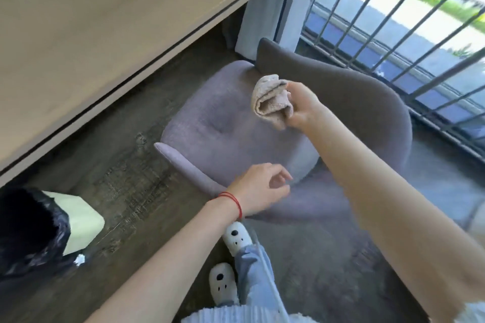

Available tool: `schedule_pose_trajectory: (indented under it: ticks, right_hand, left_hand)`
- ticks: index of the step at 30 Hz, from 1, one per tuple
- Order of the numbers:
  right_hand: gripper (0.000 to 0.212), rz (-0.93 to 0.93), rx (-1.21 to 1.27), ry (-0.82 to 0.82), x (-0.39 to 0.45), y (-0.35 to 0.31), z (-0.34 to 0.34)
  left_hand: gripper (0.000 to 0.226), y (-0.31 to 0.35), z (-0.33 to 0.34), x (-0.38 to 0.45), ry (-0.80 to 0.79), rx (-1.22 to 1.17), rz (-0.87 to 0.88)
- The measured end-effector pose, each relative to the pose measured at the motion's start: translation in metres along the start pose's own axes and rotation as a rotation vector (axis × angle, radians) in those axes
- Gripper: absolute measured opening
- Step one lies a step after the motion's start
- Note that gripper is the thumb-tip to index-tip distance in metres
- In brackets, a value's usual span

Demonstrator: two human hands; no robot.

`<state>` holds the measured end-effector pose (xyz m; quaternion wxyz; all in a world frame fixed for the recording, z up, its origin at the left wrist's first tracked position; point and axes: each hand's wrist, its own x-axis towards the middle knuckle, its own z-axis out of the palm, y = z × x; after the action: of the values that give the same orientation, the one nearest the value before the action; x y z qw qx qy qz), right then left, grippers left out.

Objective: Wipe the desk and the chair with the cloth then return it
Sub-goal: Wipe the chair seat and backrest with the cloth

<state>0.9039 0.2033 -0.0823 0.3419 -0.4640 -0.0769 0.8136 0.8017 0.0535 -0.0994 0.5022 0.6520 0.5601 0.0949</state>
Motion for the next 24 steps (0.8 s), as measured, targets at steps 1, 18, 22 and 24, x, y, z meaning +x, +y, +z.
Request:
schedule_pose_trajectory:
  ticks: [1,18,22,24]
  right_hand:
    - [0.024,-0.051,-0.057,0.041,-0.019,-0.007,-0.005]
    - [0.024,-0.735,0.174,0.117,-0.194,0.016,-0.23]
    - [0.026,-0.69,0.298,0.135,-0.185,0.05,-0.289]
    - [0.029,-0.653,0.325,0.176,-0.174,0.07,-0.302]
  left_hand:
    - [0.029,0.014,0.015,-0.007,-0.074,0.003,0.056]
    - [0.033,0.065,0.143,0.014,0.616,0.488,0.119]
    - [0.037,0.069,0.154,0.02,0.717,0.546,0.109]
    - [0.035,0.071,0.156,0.022,0.721,0.584,0.114]
